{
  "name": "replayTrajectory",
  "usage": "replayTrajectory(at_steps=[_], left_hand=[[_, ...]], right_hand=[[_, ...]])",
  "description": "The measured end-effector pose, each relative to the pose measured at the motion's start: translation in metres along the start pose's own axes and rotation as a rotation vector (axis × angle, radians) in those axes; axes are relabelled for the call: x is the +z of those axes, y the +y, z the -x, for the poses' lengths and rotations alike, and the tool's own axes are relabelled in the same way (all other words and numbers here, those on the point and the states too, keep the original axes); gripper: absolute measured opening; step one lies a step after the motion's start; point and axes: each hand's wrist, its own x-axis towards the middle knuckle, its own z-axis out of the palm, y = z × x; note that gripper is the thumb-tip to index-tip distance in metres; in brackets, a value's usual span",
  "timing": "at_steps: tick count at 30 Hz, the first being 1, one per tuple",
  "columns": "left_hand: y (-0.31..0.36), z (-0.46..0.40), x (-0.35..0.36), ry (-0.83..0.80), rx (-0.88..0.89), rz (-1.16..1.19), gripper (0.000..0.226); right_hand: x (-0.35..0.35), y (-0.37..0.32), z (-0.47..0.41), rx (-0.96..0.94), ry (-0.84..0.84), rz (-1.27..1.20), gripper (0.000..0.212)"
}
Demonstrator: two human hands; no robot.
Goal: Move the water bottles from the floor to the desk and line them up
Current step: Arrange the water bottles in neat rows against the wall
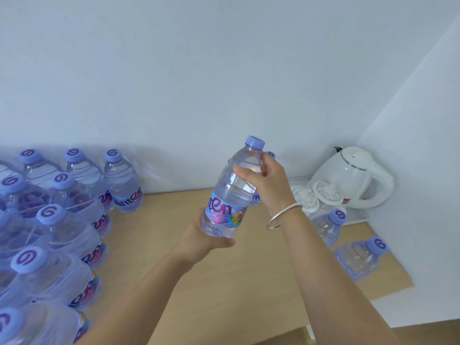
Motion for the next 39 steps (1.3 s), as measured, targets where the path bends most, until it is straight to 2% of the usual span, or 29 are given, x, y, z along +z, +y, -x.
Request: replayTrajectory(at_steps=[4, 7, 9, 10, 12, 13, 15, 17, 19, 21, 23, 24, 26, 29, 33, 35, 39], left_hand=[[0.012, 0.024, -0.005, -0.027, 0.018, 0.099, 0.049], [0.014, 0.041, -0.007, -0.084, 0.021, 0.151, 0.056], [0.015, 0.049, -0.009, -0.083, 0.013, 0.167, 0.056], [0.015, 0.052, -0.01, -0.059, 0.021, 0.156, 0.056], [0.017, 0.056, -0.012, 0.061, 0.042, 0.104, 0.055], [0.017, 0.057, -0.013, 0.184, 0.046, 0.042, 0.053], [0.018, 0.061, -0.015, 0.481, 0.056, -0.175, 0.048], [0.019, 0.066, -0.017, 0.615, 0.096, -0.286, 0.051], [0.017, 0.073, -0.023, 0.533, 0.127, -0.134, 0.058], [0.019, 0.08, -0.034, 0.336, 0.135, 0.088, 0.061], [0.021, 0.086, -0.044, 0.184, 0.131, 0.162, 0.064], [0.02, 0.087, -0.046, 0.192, 0.142, 0.145, 0.063], [0.013, 0.087, -0.048, 0.333, 0.156, 0.105, 0.064], [0.002, 0.091, -0.052, 0.446, 0.138, 0.093, 0.066], [-0.012, 0.097, -0.061, 0.437, 0.1, 0.139, 0.07], [-0.016, 0.097, -0.064, 0.465, 0.084, 0.156, 0.065], [-0.03, 0.091, -0.072, 0.571, 0.084, 0.164, 0.037]], right_hand=[[0.011, -0.01, -0.006, 0.095, -0.095, -0.032, 0.042], [0.023, -0.006, -0.005, 0.195, -0.254, -0.207, 0.057], [0.03, -0.004, -0.006, 0.181, -0.335, -0.27, 0.065], [0.032, -0.004, -0.009, 0.156, -0.373, -0.274, 0.062], [0.037, -0.008, -0.01, 0.091, -0.456, -0.268, 0.037], [0.04, -0.01, -0.01, 0.063, -0.477, -0.241, 0.024], [0.048, -0.014, -0.006, 0.031, -0.402, -0.12, 0.013], [0.056, -0.013, -0.005, 0.027, -0.278, -0.049, 0.012], [0.062, -0.014, -0.005, 0.035, -0.282, -0.055, 0.013], [0.069, -0.016, -0.005, 0.042, -0.395, -0.11, 0.033], [0.078, -0.018, -0.005, 0.038, -0.545, -0.166, 0.044], [0.084, -0.02, -0.004, 0.042, -0.606, -0.167, 0.042], [0.095, -0.025, -0.004, 0.053, -0.671, -0.086, 0.033], [0.112, -0.025, -0.007, 0.034, -0.634, 0.127, 0.021], [0.134, -0.005, -0.011, 0.046, -0.563, 0.259, 0.073], [0.144, 0.001, -0.01, 0.067, -0.576, 0.253, 0.077], [0.159, 0.008, -0.009, 0.1, -0.663, 0.199, 0.067]])
